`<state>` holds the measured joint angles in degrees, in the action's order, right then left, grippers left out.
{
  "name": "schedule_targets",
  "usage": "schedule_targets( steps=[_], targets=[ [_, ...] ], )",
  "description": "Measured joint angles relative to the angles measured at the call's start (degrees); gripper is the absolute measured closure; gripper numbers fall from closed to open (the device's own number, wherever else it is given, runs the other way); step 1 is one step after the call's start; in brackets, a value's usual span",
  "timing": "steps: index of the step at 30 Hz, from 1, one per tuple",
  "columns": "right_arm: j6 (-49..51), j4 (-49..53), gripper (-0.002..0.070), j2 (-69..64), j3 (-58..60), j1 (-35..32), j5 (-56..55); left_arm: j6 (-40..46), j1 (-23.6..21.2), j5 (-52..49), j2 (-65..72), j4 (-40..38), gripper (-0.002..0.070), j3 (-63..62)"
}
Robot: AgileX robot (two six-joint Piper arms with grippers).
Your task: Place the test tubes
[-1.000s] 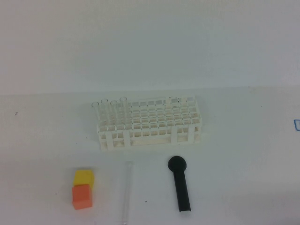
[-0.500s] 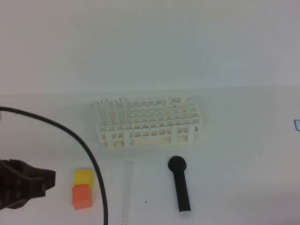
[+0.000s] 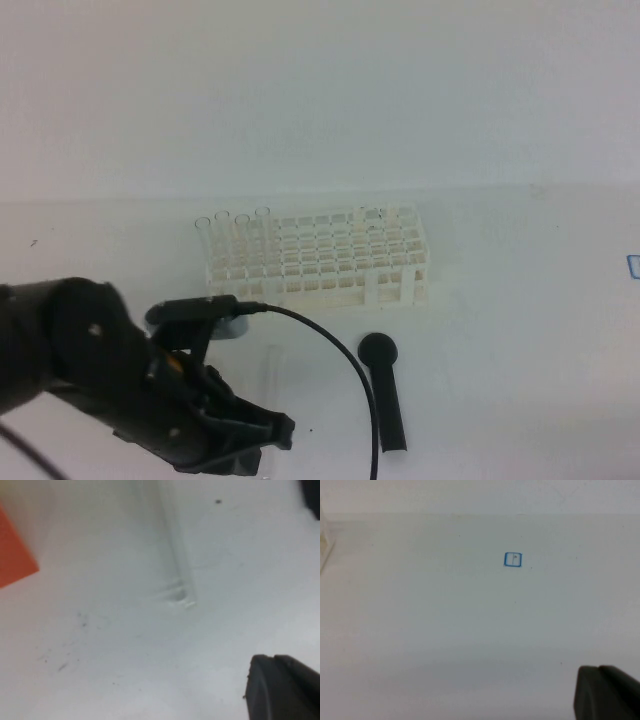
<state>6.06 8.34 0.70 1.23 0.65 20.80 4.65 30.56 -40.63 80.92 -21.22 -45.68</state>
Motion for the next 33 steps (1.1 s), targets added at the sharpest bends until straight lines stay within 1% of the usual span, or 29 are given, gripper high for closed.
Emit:
schedule_targets(
  steps=[1,3,5,9,12,15,18,20,22,26,33],
  targets=[
    [0.00,0.00,0.0678,0.00,0.00,0.00,0.00,-4.65,1.49,0.69,2.23,3.04,0.0676,-0.69],
    [0.00,0.00,0.0678,0.00,0.00,0.00,0.00,-13.15,3.00,1.06,6.04,8.58,0.0676,-2.39],
    [0.00,0.00,0.0678,0.00,0.00,0.00,0.00,-17.63,3.79,-0.65,9.60,13.48,0.0676,-4.69],
    [0.00,0.00,0.0678,0.00,0.00,0.00,0.00,-19.59,3.80,-2.92,14.66,15.71,0.0676,-9.82],
    [0.00,0.00,0.0678,0.00,0.00,0.00,0.00,-17.21,4.32,-4.32,16.29,16.64,0.0658,-13.51],
    [0.00,0.00,0.0678,0.00,0.00,0.00,0.00,-19.09,5.99,-4.35,16.82,21.22,0.0592,-16.33],
    [0.00,0.00,0.0678,0.00,0.00,0.00,0.00,-23.56,6.71,-4.75,17.70,24.20,0.0461,-18.45],
    [0.00,0.00,0.0678,0.00,0.00,0.00,0.00,-26.81,6.71,-4.75,18.51,24.18,0.0377,-19.05],
    [0.00,0.00,0.0678,0.00,0.00,0.00,0.00,-28.44,6.71,-4.75,19.44,23.78,0.0333,-19.39],
    [0.00,0.00,0.0678,0.00,0.00,0.00,0.00,-28.71,6.71,-6.04,21.78,22.91,0.0302,-19.31],
    [0.00,0.00,0.0678,0.00,0.00,0.00,0.00,-29.05,7.10,-6.19,24.76,22.30,0.0295,-19.41]
  ],
)
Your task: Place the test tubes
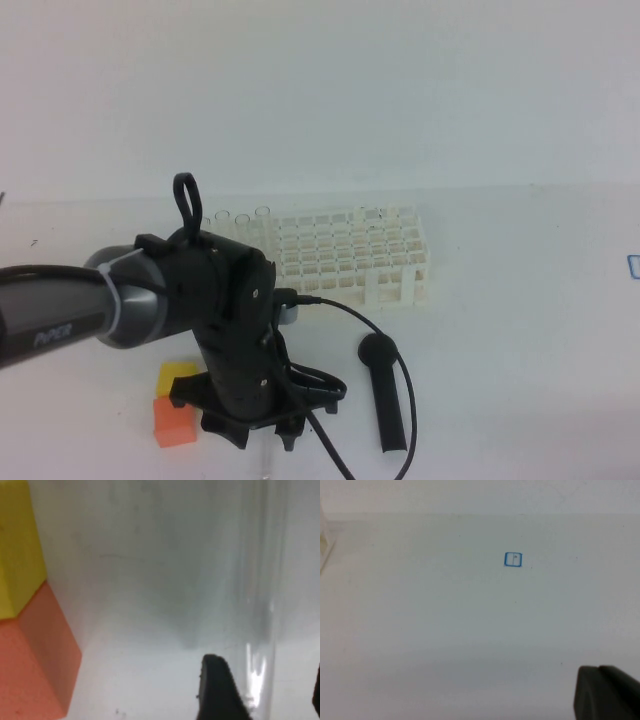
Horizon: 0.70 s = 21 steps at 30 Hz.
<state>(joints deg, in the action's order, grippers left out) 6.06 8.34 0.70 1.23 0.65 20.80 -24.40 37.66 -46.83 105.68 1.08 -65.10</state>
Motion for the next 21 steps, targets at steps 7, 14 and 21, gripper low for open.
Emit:
schedule_targets(
  steps=[7,14,21],
  targets=[
    [0.00,0.00,0.0678,0.00,0.00,0.00,0.00,0.58,0.00,-0.85,3.94,0.00,0.0296,-0.44],
    [0.00,0.00,0.0678,0.00,0.00,0.00,0.00,1.52,0.00,-2.50,5.35,1.04,0.0517,-0.68],
    [0.00,0.00,0.0678,0.00,0.00,0.00,0.00,3.59,0.00,-3.39,4.46,0.17,0.0562,-0.68]
  ],
)
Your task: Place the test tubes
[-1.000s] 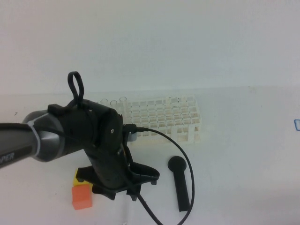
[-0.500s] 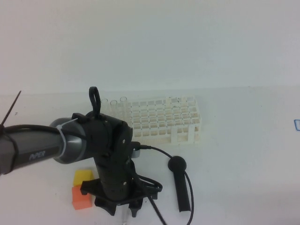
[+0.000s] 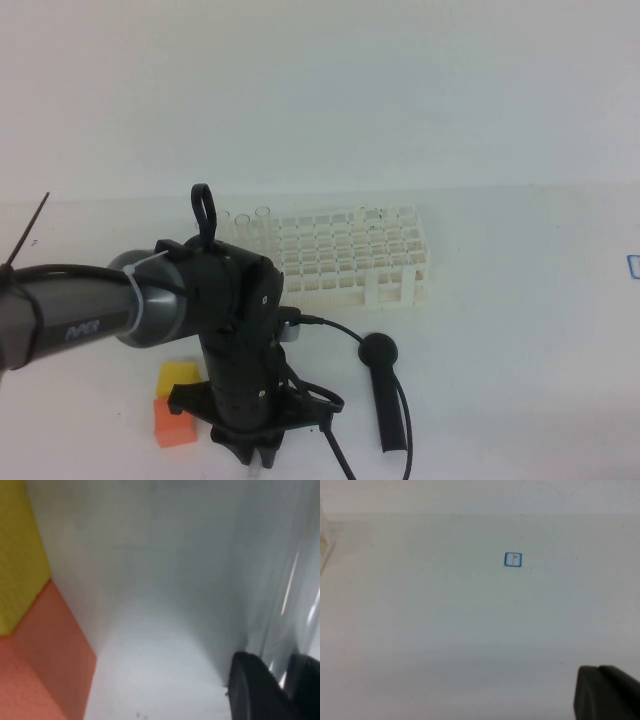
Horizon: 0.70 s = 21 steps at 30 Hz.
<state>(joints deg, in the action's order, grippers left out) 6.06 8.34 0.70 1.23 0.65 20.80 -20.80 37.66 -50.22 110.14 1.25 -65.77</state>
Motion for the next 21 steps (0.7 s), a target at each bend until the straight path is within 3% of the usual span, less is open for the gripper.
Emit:
schedule_targets(
  steps=[9,16,21],
  targets=[
    [0.00,0.00,0.0678,0.00,0.00,0.00,0.00,5.93,0.14,-0.05,-5.30,-1.91,0.0563,0.31],
    [-0.73,3.47,0.0678,0.00,0.00,0.00,0.02,18.34,0.14,5.09,-16.32,-6.39,0.0563,0.31],
    [-0.84,3.59,0.0678,0.00,0.00,0.00,0.12,31.89,0.14,14.53,-23.97,-14.54,0.0563,1.52]
  ],
)
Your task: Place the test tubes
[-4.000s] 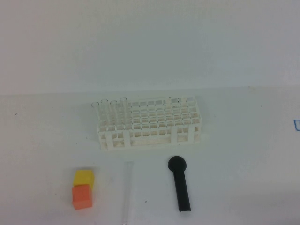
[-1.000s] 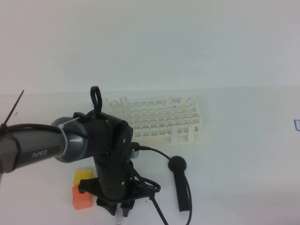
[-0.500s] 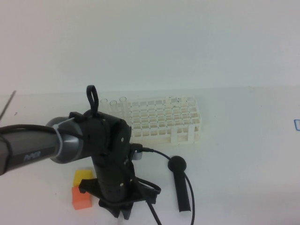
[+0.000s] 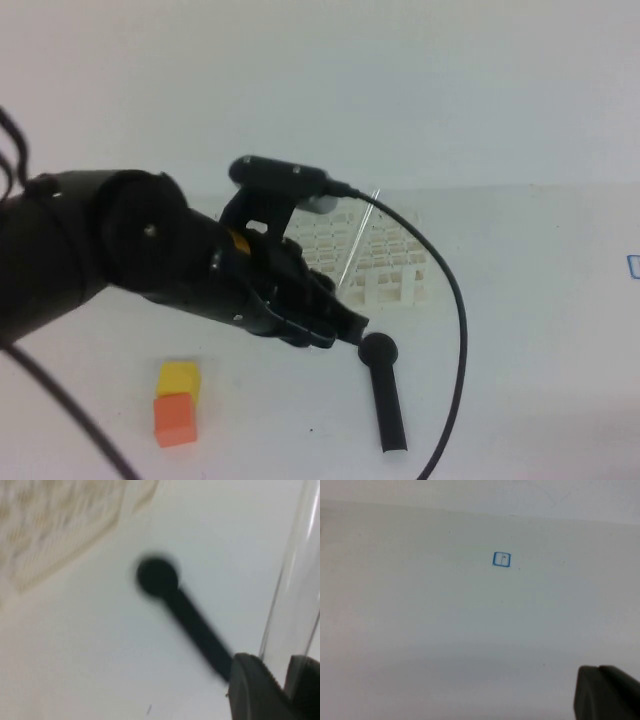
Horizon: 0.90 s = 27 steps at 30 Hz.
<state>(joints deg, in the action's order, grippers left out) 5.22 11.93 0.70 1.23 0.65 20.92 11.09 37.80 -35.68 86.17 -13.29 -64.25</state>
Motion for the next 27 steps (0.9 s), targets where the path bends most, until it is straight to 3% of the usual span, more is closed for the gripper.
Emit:
schedule_targets(
  steps=[4,9,13,15,21,25,27],
  targets=[
    [0.00,-0.02,0.0678,0.00,0.00,0.00,-0.22,16.31,0.00,9.65,-2.62,-15.55,0.0564,5.63],
    [0.00,-7.70,0.0678,0.00,0.48,0.00,-7.01,60.14,0.00,7.60,-2.75,-54.43,0.0564,16.40],
    [0.84,-19.51,0.0678,0.00,0.48,0.00,-13.03,83.99,0.19,0.99,-3.17,-80.65,0.0564,25.17],
    [0.84,-22.14,0.0678,0.00,0.48,0.00,-14.03,89.92,0.08,1.84,-4.49,-82.71,0.0564,27.49],
    [0.37,-24.36,0.0678,0.00,-0.10,0.00,-13.10,88.29,-0.04,11.73,-5.25,-82.71,0.0564,27.73],
    [-6.13,-24.36,0.0678,0.00,-6.46,0.00,-7.65,89.47,-0.04,6.58,-5.18,-82.71,0.0564,27.73],
    [-9.85,-24.59,0.0678,0.00,-10.77,0.00,-5.92,96.68,-0.04,2.68,-5.18,-82.71,0.0564,27.73]
  ],
)
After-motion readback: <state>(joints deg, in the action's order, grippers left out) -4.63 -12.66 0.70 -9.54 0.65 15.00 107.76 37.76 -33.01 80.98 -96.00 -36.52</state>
